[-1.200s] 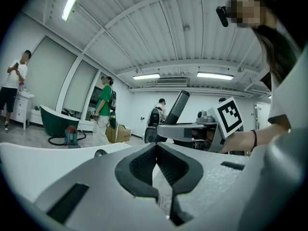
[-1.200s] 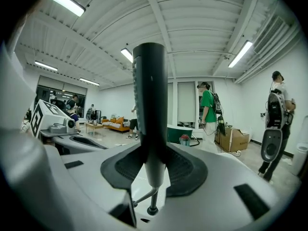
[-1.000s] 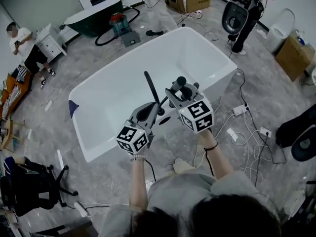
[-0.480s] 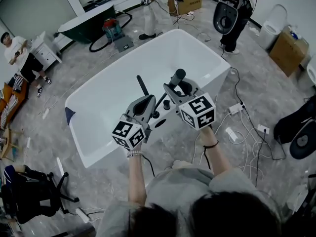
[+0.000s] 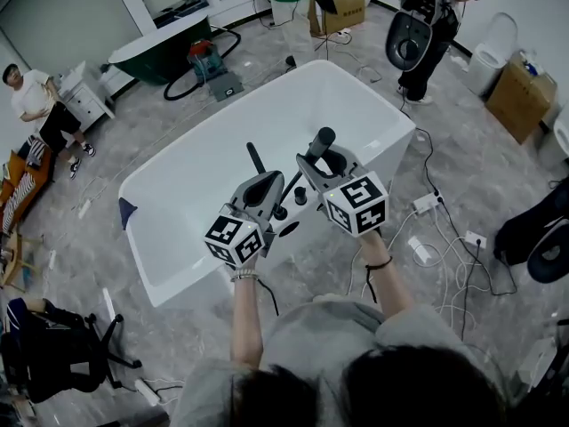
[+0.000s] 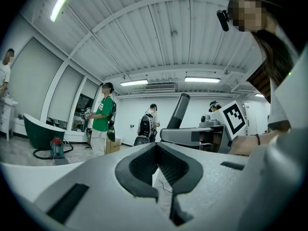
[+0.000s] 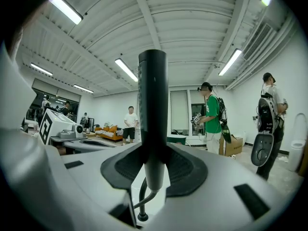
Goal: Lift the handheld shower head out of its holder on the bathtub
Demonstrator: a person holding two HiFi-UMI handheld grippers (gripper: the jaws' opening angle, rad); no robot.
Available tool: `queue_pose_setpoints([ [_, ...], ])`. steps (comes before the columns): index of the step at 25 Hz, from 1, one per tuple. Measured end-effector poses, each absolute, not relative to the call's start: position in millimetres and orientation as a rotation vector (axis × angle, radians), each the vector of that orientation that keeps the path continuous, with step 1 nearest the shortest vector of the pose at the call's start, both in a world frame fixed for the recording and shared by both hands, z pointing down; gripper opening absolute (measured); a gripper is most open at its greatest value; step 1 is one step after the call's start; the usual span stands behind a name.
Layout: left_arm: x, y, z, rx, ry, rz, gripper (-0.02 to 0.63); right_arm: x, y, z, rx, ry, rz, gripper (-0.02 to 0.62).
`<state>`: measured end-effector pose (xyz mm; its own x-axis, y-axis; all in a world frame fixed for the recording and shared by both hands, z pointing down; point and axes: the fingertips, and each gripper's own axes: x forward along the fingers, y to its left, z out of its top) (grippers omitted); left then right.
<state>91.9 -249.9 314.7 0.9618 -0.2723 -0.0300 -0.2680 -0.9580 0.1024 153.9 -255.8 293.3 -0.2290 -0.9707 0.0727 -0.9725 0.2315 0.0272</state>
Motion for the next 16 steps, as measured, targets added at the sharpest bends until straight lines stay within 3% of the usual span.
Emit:
queue_pose_setpoints([
  [16, 99.0, -249.2, 325.3, 2.991, -0.389, -0.05, 0.005, 164.9, -255.6, 297.5, 1.939, -2.399, 0.059, 0.132],
])
